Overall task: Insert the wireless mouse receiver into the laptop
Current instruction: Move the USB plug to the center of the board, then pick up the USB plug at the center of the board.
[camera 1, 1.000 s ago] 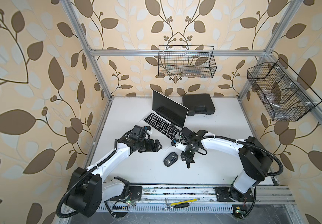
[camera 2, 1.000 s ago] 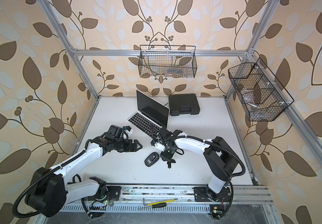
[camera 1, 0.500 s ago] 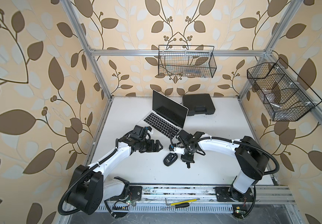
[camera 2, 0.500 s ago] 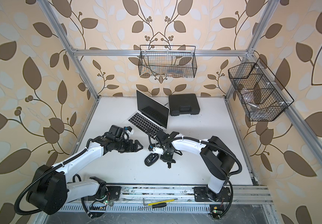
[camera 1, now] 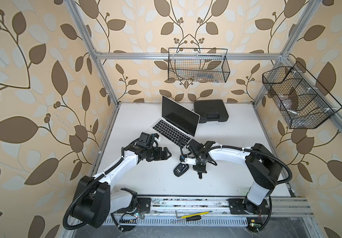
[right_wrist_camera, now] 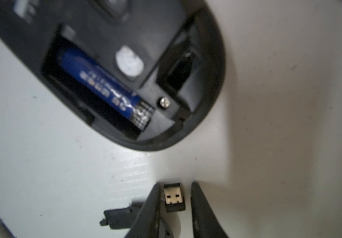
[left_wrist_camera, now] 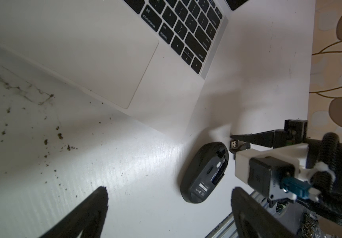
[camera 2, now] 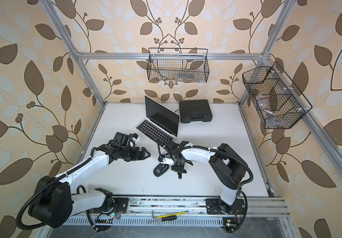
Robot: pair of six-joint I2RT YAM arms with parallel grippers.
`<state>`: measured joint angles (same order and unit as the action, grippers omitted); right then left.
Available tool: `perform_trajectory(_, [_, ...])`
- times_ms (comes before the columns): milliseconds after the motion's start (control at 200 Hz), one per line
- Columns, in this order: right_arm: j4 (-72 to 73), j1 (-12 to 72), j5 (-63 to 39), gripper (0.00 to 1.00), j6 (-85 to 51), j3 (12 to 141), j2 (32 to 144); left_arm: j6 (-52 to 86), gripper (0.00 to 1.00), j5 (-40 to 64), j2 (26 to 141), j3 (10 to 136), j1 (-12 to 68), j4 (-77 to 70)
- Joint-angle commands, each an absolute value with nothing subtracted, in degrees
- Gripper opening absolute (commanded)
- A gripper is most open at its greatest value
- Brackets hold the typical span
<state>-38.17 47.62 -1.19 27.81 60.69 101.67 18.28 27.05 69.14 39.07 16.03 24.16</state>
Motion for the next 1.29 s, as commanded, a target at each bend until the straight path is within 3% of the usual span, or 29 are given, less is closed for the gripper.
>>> perform_trajectory(0, [-38.2, 47.8, 1.7, 0.16, 28.2, 58.6, 105.2, 18.8, 0.95, 28.0, 68.2, 39.7, 14.3, 24.0])
perform_trajectory(220, [-36.1, 39.8, 2.4, 0.13, 20.5, 60.2, 104.6, 18.8, 0.95, 28.2, 67.0, 39.8, 11.1, 24.1])
perform_trajectory(435, [-37.1, 36.6, 1.0, 0.16, 16.3, 60.0, 104.1, 18.9, 0.95, 28.9, 67.0, 39.7, 10.6, 23.7])
perform_trajectory(585, [-39.7, 35.9, 1.8, 0.35, 15.0, 60.3, 104.7, 18.9, 0.95, 29.5, 67.2, 39.7, 10.6, 23.8])
perform_trajectory(665, [-41.0, 36.0, 3.1, 0.39, 14.5, 60.4, 104.5, 19.0, 0.95, 29.5, 67.1, 39.7, 10.5, 23.7])
perform_trajectory(925, [-42.5, 37.5, 2.1, 0.31, 16.2, 60.1, 105.4, 19.0, 0.95, 29.9, 67.4, 39.7, 10.5, 23.6])
perform_trajectory(1290, [-44.7, 35.7, 1.0, 0.31, 15.6, 60.5, 105.2, 18.9, 0.95, 29.9, 67.6, 39.7, 10.5, 23.6])
